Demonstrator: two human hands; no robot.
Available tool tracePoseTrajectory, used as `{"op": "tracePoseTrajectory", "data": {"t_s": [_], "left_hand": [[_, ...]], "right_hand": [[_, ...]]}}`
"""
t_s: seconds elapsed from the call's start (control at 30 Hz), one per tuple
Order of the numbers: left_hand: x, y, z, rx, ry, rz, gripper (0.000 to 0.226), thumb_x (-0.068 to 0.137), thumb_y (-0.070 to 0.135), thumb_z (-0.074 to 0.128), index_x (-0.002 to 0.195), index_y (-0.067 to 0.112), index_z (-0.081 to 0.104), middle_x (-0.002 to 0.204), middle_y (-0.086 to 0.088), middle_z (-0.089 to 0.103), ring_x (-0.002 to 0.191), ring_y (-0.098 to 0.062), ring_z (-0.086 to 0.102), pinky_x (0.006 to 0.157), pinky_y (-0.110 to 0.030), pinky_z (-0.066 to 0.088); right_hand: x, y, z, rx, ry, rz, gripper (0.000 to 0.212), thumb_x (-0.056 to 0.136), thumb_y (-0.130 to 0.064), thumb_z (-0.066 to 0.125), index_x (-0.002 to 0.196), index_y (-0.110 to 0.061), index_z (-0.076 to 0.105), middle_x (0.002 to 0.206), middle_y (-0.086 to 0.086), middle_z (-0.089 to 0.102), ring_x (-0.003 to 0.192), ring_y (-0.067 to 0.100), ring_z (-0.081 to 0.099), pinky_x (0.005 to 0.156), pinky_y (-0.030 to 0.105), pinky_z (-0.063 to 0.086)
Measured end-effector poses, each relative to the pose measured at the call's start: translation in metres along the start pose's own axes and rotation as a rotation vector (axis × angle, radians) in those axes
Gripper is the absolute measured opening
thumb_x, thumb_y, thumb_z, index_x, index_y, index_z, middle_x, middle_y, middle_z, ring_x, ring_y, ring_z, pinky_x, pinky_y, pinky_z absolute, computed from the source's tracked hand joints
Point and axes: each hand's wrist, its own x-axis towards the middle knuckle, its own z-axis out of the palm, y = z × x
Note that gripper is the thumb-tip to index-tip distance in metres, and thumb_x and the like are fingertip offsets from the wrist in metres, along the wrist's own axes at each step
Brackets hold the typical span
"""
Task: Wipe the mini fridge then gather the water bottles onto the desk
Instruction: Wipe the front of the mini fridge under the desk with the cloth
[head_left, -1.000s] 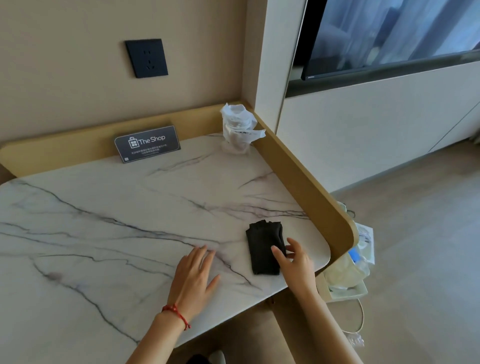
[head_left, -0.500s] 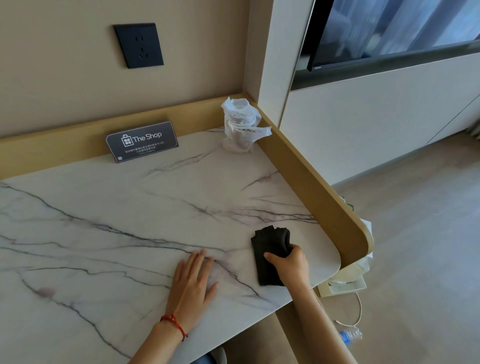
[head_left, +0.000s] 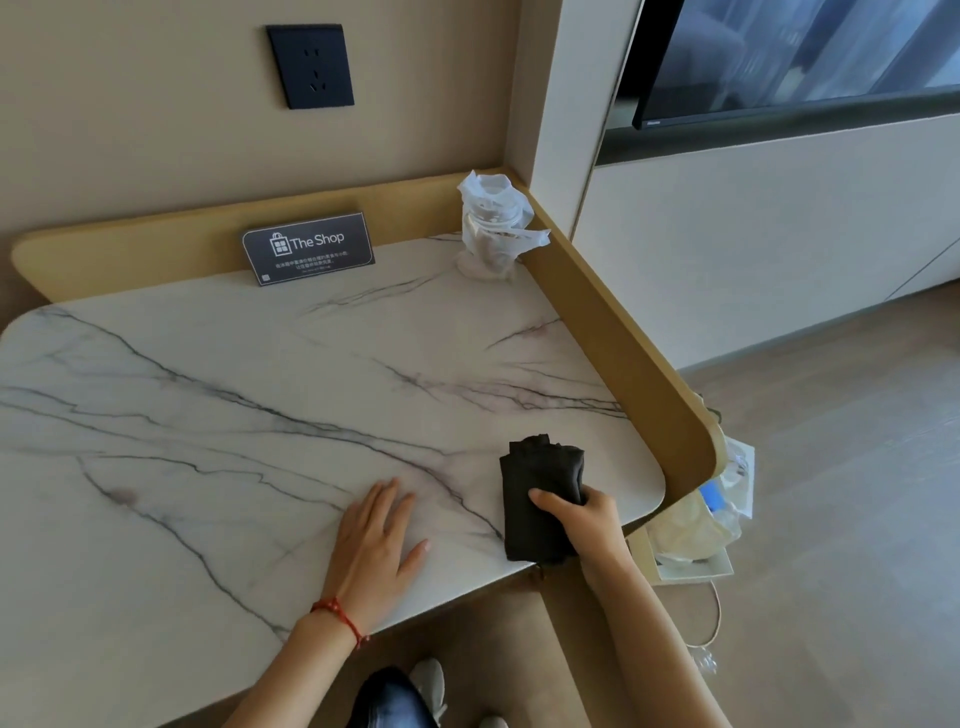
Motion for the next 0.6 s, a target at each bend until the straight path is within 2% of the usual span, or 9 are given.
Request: {"op": "tracePoseTrajectory", "data": {"t_s": [0.23,0.37,0.5,0.6], "left_hand": [[-0.054,0.019,0.009,-0.031,0.061,-0.075,0.079,0.093,0.054,0.007,0.119,0.0,0.058,0.127,-0.024,0.056,0.117,-0.042,0.053,0.088,-0.058,0.045],[-0.085,0.019,0.019,-0.049,0.114,-0.117,0.066,0.088,0.049,0.029,0.119,-0.001,0.058,0.13,-0.025,0.053,0.12,-0.043,0.049,0.093,-0.06,0.042],[-0.113,0.016,0.022,-0.065,0.124,-0.129,0.081,0.091,0.058,0.009,0.12,0.0,0.057,0.131,-0.023,0.053,0.122,-0.041,0.048,0.096,-0.059,0.041],[-0.133,0.009,0.025,-0.074,0.133,-0.12,0.08,0.092,0.056,0.008,0.119,-0.001,0.057,0.13,-0.024,0.053,0.122,-0.041,0.048,0.095,-0.058,0.042]], "right_hand": [[-0.043,0.029,-0.013,0.07,-0.131,0.014,0.01,0.08,-0.023,0.068,0.081,-0.019,0.058,0.077,0.003,0.068,0.057,0.009,0.067,0.043,0.016,0.049],[-0.065,0.051,-0.015,0.054,-0.154,-0.025,0.009,0.08,-0.024,0.068,0.083,-0.021,0.06,0.084,0.004,0.07,0.073,0.017,0.068,0.048,0.018,0.053],[-0.087,0.069,-0.014,0.034,-0.159,-0.053,0.009,0.079,-0.023,0.069,0.083,-0.021,0.061,0.087,0.005,0.07,0.079,0.019,0.067,0.051,0.018,0.054],[-0.103,0.08,-0.012,0.017,-0.151,-0.055,0.009,0.077,-0.023,0.071,0.079,-0.019,0.062,0.081,0.003,0.07,0.071,0.015,0.067,0.046,0.016,0.051]]}}
